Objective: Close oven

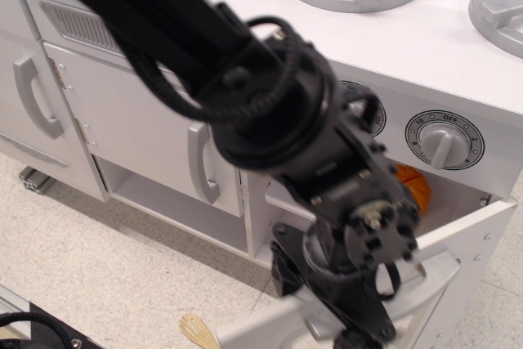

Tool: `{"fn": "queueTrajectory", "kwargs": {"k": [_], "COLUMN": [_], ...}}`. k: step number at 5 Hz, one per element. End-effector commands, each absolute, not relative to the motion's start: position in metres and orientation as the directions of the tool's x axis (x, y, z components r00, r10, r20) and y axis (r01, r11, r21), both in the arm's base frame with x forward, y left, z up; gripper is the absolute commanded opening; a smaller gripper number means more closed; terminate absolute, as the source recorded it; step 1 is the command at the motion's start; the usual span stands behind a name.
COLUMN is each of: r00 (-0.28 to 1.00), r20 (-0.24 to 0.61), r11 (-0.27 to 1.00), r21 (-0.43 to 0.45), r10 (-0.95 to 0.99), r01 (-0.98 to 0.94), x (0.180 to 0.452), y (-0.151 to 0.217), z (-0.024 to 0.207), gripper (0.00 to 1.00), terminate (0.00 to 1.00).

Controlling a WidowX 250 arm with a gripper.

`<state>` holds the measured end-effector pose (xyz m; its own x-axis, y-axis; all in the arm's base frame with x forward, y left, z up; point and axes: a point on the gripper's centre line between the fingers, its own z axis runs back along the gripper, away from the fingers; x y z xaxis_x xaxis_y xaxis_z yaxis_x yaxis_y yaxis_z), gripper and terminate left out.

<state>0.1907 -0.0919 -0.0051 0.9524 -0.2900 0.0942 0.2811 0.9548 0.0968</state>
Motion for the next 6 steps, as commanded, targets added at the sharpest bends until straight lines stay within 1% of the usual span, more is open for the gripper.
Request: {"fn": "queueTrajectory", "kwargs": {"k": [1, 2, 3, 4, 5, 6], "r00": [0.972, 0.972, 0.971, 0.962, 0.963, 0.976], "r20": [0.136, 0.167, 0.158, 0.133, 0.088, 0.091], "r11": [0.980, 0.984, 0.984, 0.970, 0.967, 0.980], "r21": [0.081, 0.089, 0.064, 0.075, 0.025, 0.011], "r10": [-0.191, -0.164, -0.177, -0.239, -0.255, -0.199], "r01": [0.182, 0.151, 0.169, 0.231, 0.254, 0.198], "x": [0.220, 0.226, 0.217, 0.196, 0.177, 0.177], "y": [-0.055, -0.044, -0.051, -0.069, -0.091, -0.094], "z": [0.020, 0.045, 0.061, 0.053, 0.029, -0.002], "gripper": [1.00, 1.00, 1.00, 1.00, 1.00, 1.00], "terminate": [0.00, 0.00, 0.00, 0.00, 0.00, 0.00]}}
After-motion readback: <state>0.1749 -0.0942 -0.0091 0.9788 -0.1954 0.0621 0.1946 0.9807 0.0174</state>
